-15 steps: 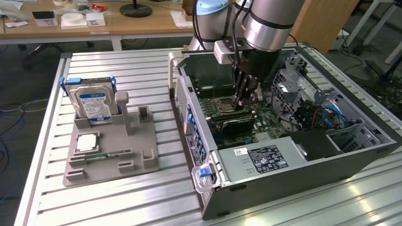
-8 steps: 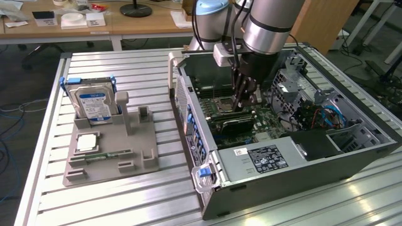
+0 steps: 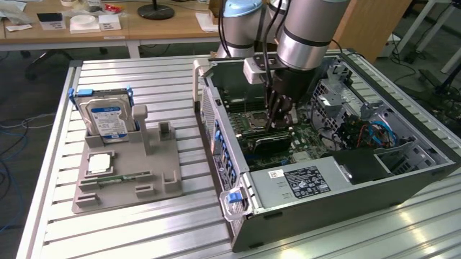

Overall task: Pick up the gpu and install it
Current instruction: 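Press down on the gpu until it lock into place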

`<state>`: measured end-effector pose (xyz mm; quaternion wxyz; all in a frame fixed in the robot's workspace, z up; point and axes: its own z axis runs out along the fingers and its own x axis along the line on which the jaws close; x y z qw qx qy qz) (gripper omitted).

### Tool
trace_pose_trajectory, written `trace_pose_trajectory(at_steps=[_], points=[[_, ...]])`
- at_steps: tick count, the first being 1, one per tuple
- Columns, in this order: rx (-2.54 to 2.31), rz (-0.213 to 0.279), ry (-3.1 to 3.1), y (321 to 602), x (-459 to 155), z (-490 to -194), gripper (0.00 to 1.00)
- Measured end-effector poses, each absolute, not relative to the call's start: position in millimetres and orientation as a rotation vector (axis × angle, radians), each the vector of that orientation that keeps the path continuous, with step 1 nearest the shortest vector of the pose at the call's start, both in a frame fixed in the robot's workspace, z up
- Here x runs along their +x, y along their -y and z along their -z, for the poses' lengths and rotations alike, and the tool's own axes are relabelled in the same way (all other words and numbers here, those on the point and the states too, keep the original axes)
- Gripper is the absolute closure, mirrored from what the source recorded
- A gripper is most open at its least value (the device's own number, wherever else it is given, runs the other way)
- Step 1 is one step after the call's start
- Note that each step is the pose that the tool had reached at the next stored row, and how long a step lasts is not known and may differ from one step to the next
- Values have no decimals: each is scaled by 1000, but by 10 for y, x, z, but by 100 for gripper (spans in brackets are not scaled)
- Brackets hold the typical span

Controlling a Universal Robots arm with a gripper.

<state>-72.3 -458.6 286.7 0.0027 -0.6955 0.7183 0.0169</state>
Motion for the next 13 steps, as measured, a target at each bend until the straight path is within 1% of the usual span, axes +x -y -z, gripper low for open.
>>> trace_pose_trajectory(at_steps=[4,7,13], points=[[-2181,-53,-2253,4586,-723,-2865,89],[-2175,-67,-2246,4584,-724,-2859,89],[-2175,-68,-2246,4584,-723,-2809,89]])
